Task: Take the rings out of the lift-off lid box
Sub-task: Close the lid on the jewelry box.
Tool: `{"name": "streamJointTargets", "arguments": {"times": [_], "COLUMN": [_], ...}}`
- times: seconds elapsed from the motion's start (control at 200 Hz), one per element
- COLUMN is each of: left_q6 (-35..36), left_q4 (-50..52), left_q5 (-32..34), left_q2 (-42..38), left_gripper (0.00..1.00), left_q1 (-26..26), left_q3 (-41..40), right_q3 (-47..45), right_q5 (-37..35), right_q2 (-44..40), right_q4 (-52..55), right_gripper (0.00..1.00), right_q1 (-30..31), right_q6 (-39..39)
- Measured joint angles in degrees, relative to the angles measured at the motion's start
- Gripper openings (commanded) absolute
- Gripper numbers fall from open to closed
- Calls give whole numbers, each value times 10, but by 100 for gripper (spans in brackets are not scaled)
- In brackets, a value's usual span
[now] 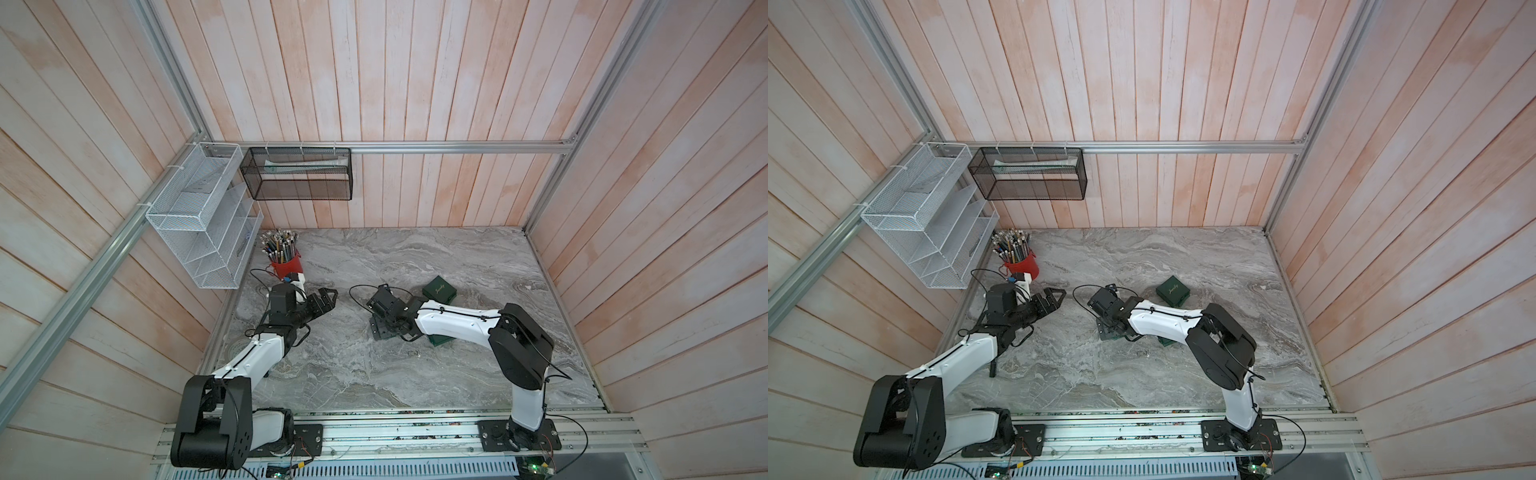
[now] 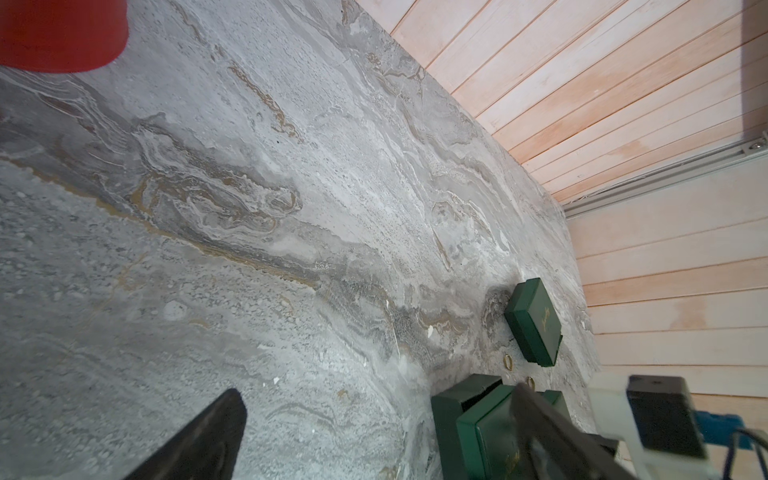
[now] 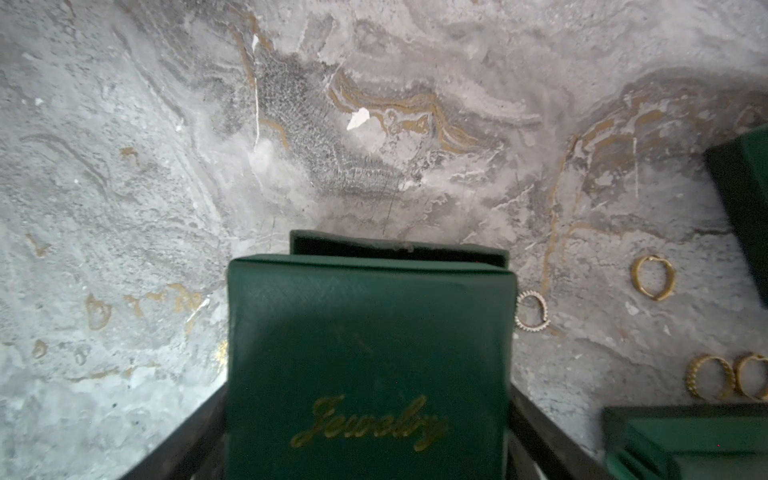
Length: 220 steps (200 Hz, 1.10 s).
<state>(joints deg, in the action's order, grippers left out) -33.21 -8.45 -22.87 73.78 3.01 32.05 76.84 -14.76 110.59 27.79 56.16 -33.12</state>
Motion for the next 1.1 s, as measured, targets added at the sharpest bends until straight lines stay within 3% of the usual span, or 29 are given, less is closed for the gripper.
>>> {"name": "streamJointTargets", "arguments": {"times": [1.1], "left_q6": [0], "left_q4": [-6], "left_q5": [-9], "left_q2": [17], "left_gripper": [100], "left_q1": [0], "left_q3": [0], "right_q3": [17], "right_q5": [-40], "right_q2": [0], "right_q4": [30], "right_gripper": [90], "right_q1": [-1], "right_q6": [12]}}
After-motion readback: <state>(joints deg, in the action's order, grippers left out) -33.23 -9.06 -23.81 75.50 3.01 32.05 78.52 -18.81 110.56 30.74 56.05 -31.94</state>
